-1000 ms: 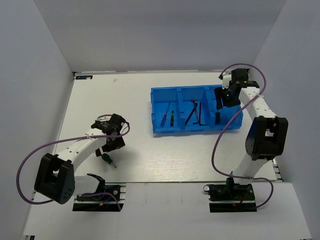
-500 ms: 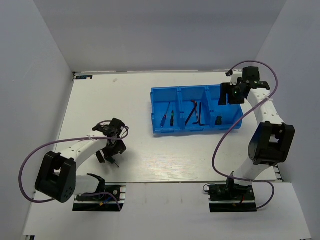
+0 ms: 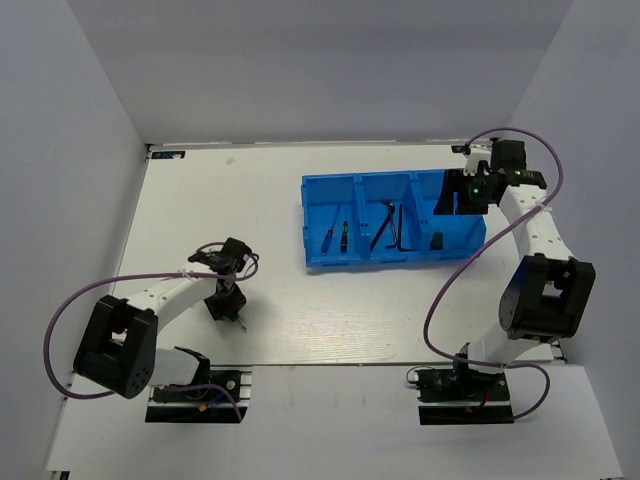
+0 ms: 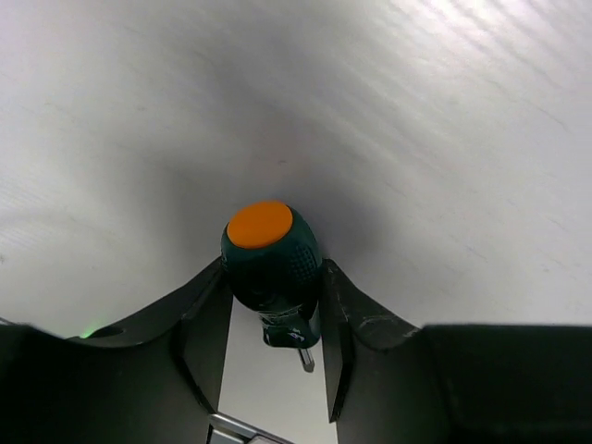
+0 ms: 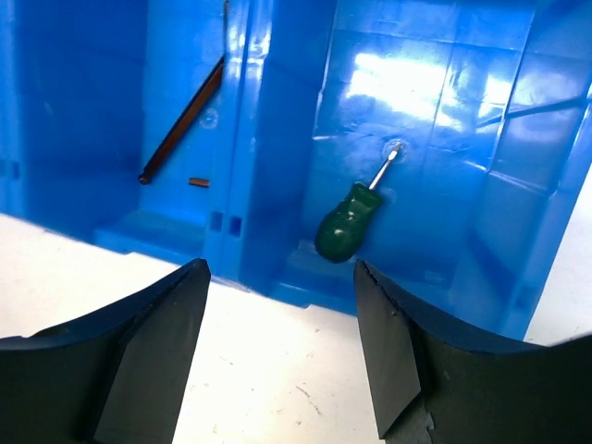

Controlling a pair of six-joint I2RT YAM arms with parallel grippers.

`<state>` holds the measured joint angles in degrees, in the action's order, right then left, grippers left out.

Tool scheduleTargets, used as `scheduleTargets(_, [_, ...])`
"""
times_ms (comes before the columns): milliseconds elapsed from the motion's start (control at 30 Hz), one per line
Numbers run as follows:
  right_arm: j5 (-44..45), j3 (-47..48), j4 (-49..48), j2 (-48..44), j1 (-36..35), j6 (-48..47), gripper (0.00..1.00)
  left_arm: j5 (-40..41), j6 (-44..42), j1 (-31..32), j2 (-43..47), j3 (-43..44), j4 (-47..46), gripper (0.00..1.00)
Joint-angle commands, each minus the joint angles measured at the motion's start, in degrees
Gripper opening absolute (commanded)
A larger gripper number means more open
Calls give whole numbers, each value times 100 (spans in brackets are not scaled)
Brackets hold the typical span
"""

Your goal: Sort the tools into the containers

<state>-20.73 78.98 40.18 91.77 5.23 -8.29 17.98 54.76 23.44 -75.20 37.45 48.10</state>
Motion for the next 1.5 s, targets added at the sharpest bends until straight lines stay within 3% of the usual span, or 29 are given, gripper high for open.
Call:
scheduleTargets(0, [-361,-111,-28,-396,100,-66,70,-171,-254,82,57,348,-344,10])
scheduleTargets(67, [-701,-225,-2,-545,127,-207,60,-443,-840,134,154,665,-738,3])
scheduleTargets(100, [-800,-260,42,-581,153,-312,44,-888,-1166,134,207,989,-1027,0])
scheduleTargets(133, [-1018,-365,51,-685,188,-365,18,-1136,-1431,213,260,1157,-1613,0])
scheduleTargets(167, [-1186,-418,42,-730,188,-496,0,-1504,-2016,274,260,1316,-2037,0])
scheduleTargets(200, [-1379,-488,51,-835,197,-576,0,-2386,-2283,275,199,1587,-2493,0])
scheduleTargets(300, [-1627,-576,182,-967,224,-752,0,-3944,-2856,424,-484,2533,-3604,0])
scheduleTargets(367, [-1601,-638,209,-1011,259,-735,0,-4441,-3189,695,-1543,3352,-3484,0])
scheduleTargets(467, [-1303,-734,200,-1169,311,-613,0,-5144,-3402,1099,-2637,5536,-3219,0])
scheduleTargets(500, [-902,-778,87,-1231,329,-568,0,-5251,-3402,1179,-3319,5962,-3140,0])
scheduleTargets(567, [-470,-927,-71,-1397,390,-402,0,-5540,-3245,1407,-3973,7137,-3140,0])
scheduleTargets(667, [436,-1200,-492,-1749,496,-113,0,-5918,-2867,1575,-5029,8204,-3402,0])
scheduleTargets(800, [878,-1691,-766,-2171,645,38,0,-6218,-1971,1821,-5750,8691,-4796,0])
scheduleTargets(933, [816,-1895,-740,-2417,795,109,0,-6473,-1050,1954,-6348,9279,-5713,0])
scheduleTargets(1067, [685,-2000,-714,-2462,892,196,0,-6544,-441,2077,-6709,9333,-6399,0])
scheduleTargets(1167, [588,-2018,-722,-2488,970,241,0,-6378,-387,2138,-6823,9333,-6322,1])
scheduleTargets(1200, [579,-2018,-714,-2479,979,267,0,-6281,-387,2199,-6824,9385,-6217,8])
scheduleTargets(1267, [483,-2027,-722,-2506,1006,302,0,-5947,-536,2252,-6885,9386,-5945,9])
scheduleTargets(1467, [280,-2062,-705,-2515,1059,381,1,-4841,-783,2305,-7069,9798,-4962,28])
